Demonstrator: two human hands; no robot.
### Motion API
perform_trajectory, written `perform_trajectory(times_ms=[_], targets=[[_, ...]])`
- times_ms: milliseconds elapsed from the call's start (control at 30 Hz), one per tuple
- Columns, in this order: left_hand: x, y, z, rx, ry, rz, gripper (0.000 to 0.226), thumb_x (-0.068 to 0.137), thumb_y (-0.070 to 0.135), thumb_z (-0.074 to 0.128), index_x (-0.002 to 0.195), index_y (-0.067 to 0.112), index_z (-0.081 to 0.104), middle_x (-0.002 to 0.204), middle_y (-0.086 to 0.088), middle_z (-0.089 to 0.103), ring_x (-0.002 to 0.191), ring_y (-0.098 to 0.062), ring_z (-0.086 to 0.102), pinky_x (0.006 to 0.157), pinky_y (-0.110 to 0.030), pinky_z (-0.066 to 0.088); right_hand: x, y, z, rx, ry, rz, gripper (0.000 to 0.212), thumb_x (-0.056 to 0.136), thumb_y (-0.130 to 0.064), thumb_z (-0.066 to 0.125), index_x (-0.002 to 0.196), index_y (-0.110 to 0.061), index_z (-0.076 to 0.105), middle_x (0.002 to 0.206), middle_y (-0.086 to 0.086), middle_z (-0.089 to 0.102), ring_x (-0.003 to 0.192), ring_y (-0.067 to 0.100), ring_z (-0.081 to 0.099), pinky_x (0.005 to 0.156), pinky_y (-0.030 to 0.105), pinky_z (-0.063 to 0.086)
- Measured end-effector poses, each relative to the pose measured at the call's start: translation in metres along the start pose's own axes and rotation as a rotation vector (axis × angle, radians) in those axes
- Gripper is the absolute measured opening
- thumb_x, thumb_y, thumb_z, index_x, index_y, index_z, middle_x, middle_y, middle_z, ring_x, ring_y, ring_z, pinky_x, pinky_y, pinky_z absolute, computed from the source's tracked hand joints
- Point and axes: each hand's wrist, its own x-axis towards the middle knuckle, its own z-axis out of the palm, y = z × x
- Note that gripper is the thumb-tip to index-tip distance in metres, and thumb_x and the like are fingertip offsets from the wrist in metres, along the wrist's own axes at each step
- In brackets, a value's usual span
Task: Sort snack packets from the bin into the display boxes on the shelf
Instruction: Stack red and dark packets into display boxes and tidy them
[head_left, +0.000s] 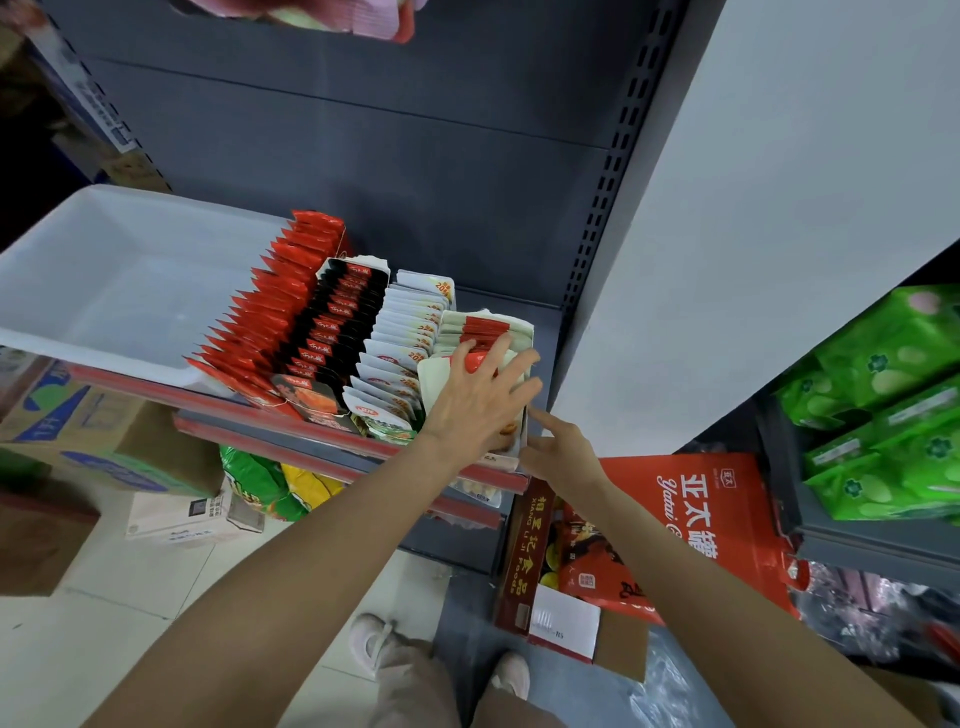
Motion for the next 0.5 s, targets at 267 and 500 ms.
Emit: perform_trajectory(times_ms=[267,500], targets=[[-0.002,-0.018,-0.004,0.106,-0.124,0.092,0.105,0.070,0.036,0.078,0.147,0.033,0.008,0.155,-0.017,-0.011,0.143,-0.037,0.002,0.107,-0.054,0.025,0.002,0.003,0.003,0.020,0.025,0.034,0.064,0.087,-0.004,0.049,0.146,-0.024,0.032,0.094,0.020,0.068,0.062,0.016,0.045,0.060,0.028,0.042],[-0.004,-0.014,-0.011,0.036,-0.120,-0.003,0.089,0.053,0.033,0.084,0.126,0.032,0.034,0.150,-0.014,0.015,0.135,-0.035,0.021,0.095,-0.052,0.038,0.006,0.005,0.007,-0.034,0.019,0.054,0.066,0.086,-0.007,0.047,0.145,-0.031,0.031,0.101,0.023,0.067,0.060,0.013,0.042,0.049,0.022,0.036]])
